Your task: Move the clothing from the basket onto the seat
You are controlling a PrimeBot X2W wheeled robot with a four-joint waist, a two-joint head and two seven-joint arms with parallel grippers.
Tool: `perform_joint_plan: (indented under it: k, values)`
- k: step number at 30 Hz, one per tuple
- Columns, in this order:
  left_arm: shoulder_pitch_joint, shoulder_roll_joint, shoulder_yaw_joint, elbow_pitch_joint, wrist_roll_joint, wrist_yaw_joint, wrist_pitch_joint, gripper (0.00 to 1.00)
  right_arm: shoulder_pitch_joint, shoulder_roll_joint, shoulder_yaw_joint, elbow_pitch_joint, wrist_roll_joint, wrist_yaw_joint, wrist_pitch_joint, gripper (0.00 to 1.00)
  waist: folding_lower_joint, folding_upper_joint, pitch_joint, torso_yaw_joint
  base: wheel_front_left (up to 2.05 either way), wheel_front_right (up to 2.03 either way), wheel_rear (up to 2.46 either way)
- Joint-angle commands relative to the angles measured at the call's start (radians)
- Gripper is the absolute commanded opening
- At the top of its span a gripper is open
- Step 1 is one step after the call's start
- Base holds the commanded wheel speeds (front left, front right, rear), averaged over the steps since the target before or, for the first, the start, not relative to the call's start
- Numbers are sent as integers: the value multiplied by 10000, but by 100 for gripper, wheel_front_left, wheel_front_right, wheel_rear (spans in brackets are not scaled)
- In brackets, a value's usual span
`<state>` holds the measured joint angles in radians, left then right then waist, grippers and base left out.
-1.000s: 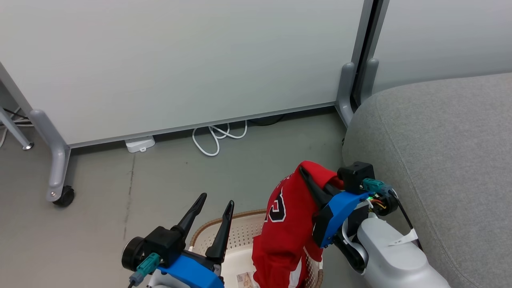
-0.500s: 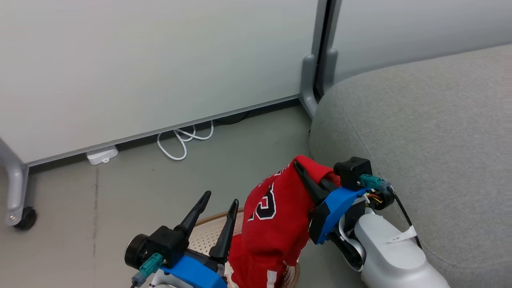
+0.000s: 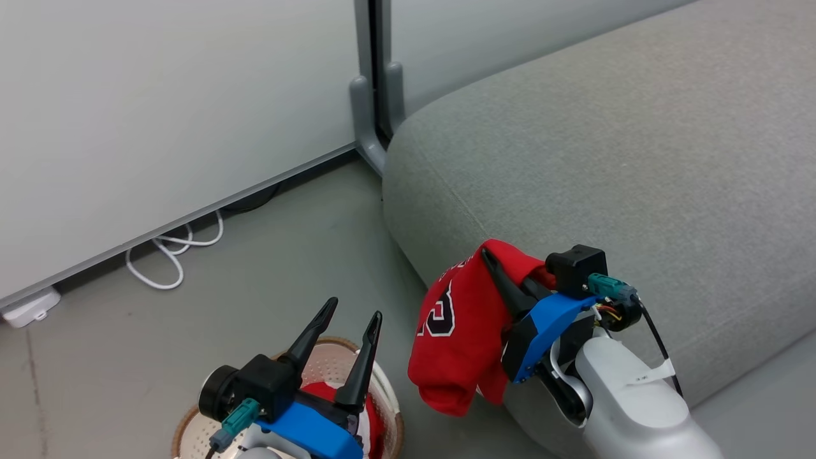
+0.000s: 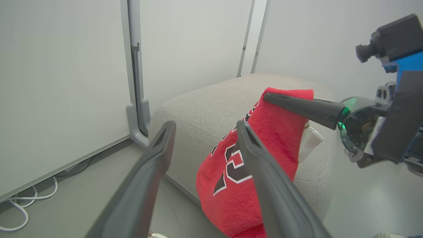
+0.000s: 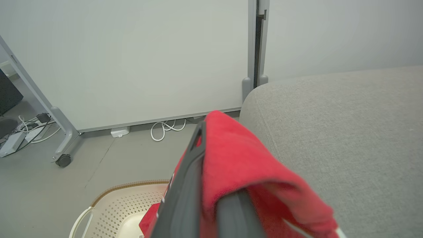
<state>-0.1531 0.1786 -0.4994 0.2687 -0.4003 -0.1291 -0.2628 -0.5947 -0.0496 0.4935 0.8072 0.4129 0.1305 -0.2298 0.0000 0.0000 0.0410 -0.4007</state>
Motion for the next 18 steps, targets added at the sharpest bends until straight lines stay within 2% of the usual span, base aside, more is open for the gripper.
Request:
perform_joint_plan:
  k: [1, 8, 18]
  values:
    - [-153, 22, -33, -7, 40, -21, -29, 100, 139, -18, -96, -80, -95, 5, 16, 0, 0, 0, 112, -647, 0, 0, 0]
    - [-287, 108, -138, -21, 57, -21, -31, 100, 284, -17, -479, -281, -215, 5, 7, 0, 0, 0, 361, -1381, 0, 0, 0]
    - [-859, 268, -734, 174, -97, -21, -31, 100, 543, -15, -1009, -649, -384, 5, -36, 0, 0, 0, 700, -1503, 0, 0, 0]
